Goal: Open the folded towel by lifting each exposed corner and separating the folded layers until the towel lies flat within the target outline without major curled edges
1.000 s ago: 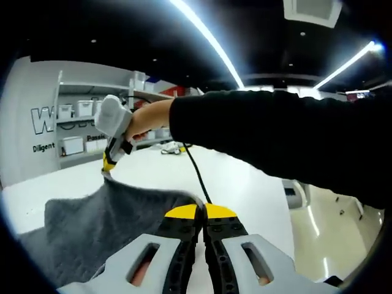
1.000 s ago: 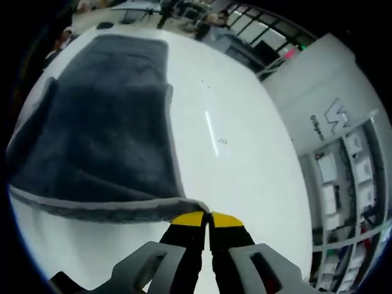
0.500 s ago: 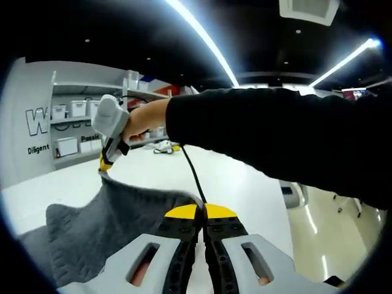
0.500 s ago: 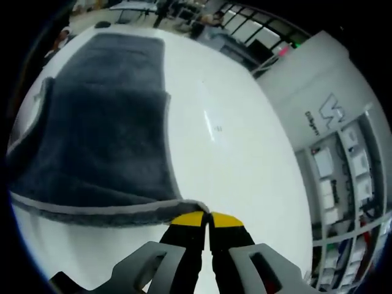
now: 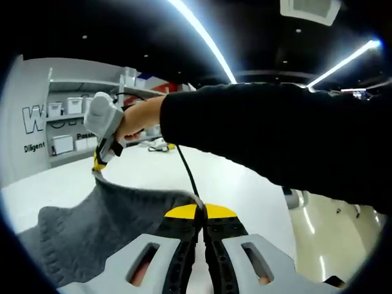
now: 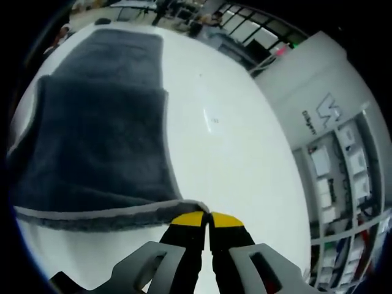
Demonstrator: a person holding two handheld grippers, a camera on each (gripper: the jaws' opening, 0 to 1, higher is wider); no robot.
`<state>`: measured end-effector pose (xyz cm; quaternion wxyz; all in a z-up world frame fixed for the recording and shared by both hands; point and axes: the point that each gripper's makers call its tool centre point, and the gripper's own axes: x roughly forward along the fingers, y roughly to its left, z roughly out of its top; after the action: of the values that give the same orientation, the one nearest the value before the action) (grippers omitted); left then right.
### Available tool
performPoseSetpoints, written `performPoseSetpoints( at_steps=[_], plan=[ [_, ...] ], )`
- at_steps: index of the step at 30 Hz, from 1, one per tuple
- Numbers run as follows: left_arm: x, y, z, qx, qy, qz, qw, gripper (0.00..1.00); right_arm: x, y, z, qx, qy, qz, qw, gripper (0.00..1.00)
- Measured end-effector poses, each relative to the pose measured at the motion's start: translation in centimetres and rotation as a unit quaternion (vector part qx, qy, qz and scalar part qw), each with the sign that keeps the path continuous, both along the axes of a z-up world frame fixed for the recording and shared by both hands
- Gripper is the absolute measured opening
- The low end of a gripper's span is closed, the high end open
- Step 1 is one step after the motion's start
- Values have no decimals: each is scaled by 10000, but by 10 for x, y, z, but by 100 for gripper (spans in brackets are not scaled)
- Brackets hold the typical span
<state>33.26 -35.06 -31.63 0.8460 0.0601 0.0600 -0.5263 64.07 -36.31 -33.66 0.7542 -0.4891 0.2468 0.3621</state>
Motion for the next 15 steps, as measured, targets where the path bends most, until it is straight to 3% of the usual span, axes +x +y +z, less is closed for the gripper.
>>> performPoseSetpoints(
  at_steps=[15],
  plan=[
    [-5, -28, -8, 126, 13, -229, 9997, 2, -15, -26, -4, -39, 65, -192, 9998, 0]
  ],
)
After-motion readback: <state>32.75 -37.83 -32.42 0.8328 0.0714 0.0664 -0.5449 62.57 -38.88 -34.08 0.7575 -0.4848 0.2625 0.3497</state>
